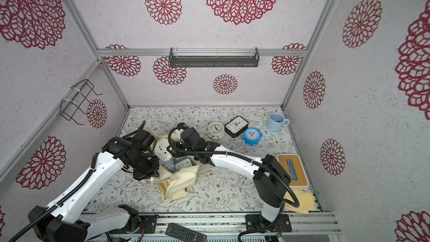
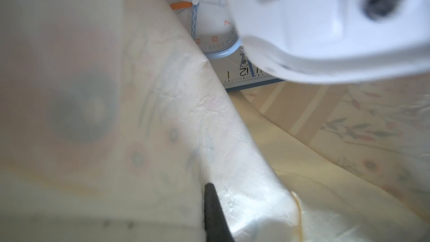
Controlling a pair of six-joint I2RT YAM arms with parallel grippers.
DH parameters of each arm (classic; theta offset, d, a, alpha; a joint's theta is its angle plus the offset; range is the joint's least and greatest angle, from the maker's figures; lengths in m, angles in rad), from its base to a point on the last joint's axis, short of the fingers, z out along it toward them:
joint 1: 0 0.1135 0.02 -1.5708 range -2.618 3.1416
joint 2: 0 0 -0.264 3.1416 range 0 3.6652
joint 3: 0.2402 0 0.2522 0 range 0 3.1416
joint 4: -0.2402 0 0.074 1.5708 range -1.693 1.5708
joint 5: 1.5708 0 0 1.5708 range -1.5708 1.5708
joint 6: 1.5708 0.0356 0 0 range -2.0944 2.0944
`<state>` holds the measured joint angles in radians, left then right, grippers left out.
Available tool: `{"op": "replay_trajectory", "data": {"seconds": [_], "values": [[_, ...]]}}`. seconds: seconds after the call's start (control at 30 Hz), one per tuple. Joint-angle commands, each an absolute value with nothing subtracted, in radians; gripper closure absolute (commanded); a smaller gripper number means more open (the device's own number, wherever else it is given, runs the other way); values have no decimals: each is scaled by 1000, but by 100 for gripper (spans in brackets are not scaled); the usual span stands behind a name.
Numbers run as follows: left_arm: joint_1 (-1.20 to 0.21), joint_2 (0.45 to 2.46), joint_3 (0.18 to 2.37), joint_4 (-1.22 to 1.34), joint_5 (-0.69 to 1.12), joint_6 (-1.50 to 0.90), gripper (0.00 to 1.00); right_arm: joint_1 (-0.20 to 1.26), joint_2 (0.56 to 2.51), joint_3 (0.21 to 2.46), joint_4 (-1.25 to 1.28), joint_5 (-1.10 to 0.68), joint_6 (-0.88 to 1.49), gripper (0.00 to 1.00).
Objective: Take the alarm clock out of the canvas bag
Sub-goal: Pick up the alarm from the canvas bag, then place the alarm at the center of the board.
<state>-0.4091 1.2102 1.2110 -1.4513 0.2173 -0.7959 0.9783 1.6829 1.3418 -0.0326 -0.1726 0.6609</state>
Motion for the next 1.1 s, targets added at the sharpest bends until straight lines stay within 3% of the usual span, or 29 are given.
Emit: {"op": "replay_trajectory", "data": {"seconds": [0.0,0.27,0.57,0.8,1.07], "values": [[-375,1226,1266,-1498,153,-731,100,953,1559,1360,-146,-130,531,59],[-348,1283,1461,-1535,80,-638,100,880,1383,1409,-409,40,380,59],[-339,1349,1639,-1505,29,-530,100,793,1219,1418,-702,411,360,61],[-339,1318,1629,-1405,94,-568,100,669,1231,1336,-980,540,501,62],[-341,1276,1550,-1330,149,-599,100,632,1388,1275,-1047,676,473,63]]}}
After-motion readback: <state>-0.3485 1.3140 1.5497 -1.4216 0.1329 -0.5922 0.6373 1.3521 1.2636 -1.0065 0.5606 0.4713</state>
